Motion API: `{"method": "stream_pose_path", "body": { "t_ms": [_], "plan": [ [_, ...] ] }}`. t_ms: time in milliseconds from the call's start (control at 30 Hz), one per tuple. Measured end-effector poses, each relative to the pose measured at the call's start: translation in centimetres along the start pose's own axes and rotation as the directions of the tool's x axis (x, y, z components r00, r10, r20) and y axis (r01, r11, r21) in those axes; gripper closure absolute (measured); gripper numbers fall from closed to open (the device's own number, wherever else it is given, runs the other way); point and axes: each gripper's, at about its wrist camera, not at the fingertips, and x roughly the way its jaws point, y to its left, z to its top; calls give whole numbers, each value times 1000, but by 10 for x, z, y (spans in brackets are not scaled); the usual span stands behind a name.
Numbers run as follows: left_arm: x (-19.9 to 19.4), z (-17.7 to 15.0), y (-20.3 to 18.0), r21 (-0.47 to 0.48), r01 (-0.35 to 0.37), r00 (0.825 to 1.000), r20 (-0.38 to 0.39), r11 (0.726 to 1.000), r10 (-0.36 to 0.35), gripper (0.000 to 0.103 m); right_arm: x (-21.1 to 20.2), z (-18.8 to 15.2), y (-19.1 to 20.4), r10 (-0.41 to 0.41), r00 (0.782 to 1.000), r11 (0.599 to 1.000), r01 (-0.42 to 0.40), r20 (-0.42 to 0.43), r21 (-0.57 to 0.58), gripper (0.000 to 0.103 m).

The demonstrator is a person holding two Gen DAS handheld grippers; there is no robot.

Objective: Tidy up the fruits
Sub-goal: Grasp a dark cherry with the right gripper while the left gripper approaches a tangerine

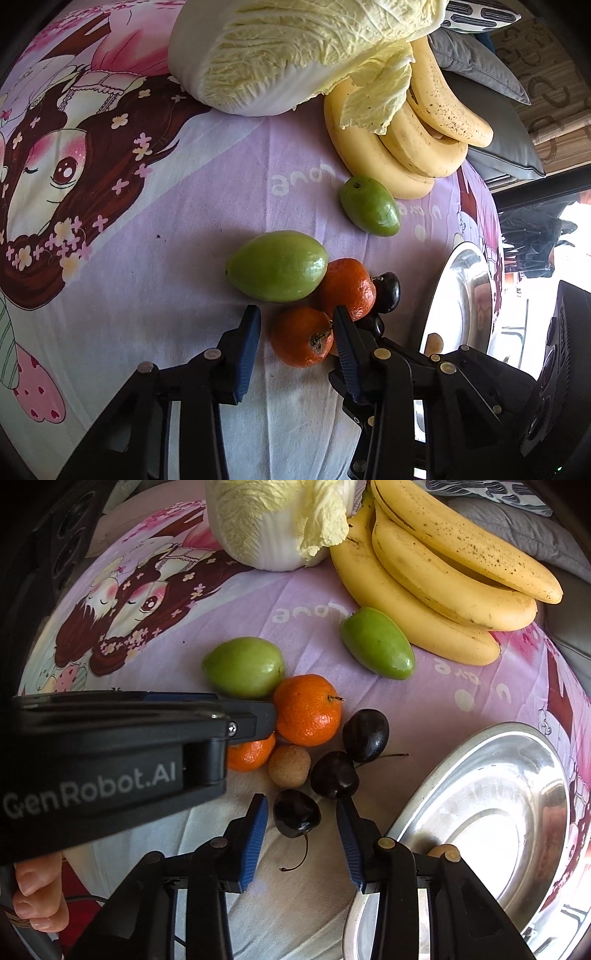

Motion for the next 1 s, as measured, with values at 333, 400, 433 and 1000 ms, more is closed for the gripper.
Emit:
{"method": "stream_pose_path", "body": {
  "t_ms": [333, 400, 433, 1000],
  "plan": [
    [7, -4, -5, 10, 17, 1000, -10, 1000, -17, 67, 4, -4, -8, 13, 1000, 999, -14, 23, 30, 70],
    [6, -6, -6, 15, 16, 1000, -7, 1000, -16, 67, 7, -9, -11, 39, 999, 998, -39, 14, 43, 73],
    [7, -6, -7, 17, 15, 1000, -5, 1000, -15, 67, 9, -10, -12, 38, 999, 998, -39, 13, 46, 73],
    [-18, -11, 19, -11, 14, 999, 29, 1000, -13, 69, 5, -17, -27, 113, 985, 976, -135, 130, 169, 74]
  ]
}}
